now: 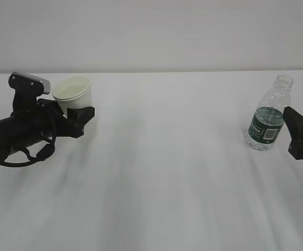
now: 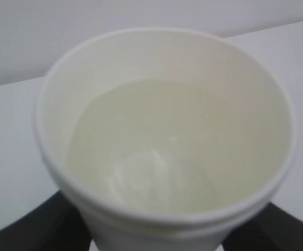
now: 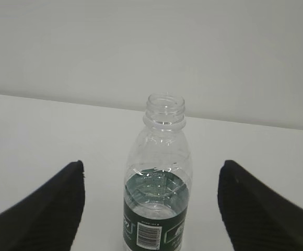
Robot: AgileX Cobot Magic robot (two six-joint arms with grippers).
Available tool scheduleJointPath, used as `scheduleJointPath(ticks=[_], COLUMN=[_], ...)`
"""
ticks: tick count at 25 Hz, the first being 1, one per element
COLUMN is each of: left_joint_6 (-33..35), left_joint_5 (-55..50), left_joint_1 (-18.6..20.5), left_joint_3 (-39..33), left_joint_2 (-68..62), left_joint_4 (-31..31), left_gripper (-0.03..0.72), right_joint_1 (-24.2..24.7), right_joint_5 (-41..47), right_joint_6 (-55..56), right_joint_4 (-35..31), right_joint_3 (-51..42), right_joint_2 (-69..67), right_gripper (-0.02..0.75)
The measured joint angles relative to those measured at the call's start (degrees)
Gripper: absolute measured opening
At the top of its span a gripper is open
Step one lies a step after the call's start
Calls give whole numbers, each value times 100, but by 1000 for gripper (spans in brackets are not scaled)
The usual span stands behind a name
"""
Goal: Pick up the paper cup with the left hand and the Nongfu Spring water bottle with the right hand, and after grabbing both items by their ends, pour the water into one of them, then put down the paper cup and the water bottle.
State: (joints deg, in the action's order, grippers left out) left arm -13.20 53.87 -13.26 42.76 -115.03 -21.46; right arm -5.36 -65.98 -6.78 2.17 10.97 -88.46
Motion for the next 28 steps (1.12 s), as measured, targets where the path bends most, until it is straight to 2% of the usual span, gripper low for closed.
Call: scheduleJointPath(ticks=[6, 20, 28], left_joint_6=[22, 646, 707], left_joint_5=[49, 199, 570], left_joint_1=[0, 0, 0], left_joint_3=[0, 0, 12], left_joint_2=[-266, -480, -757], left_joint_4=[133, 1159, 1413], left_gripper=[470, 470, 470], right_joint_1=[0, 0, 0], right_joint_5=[0, 0, 0], right_joint_6=[0, 0, 0], right_joint_4=[0, 0, 46], right_joint_3=[0, 0, 0], right_joint_2=[0, 0, 0], right_gripper=[594, 594, 594])
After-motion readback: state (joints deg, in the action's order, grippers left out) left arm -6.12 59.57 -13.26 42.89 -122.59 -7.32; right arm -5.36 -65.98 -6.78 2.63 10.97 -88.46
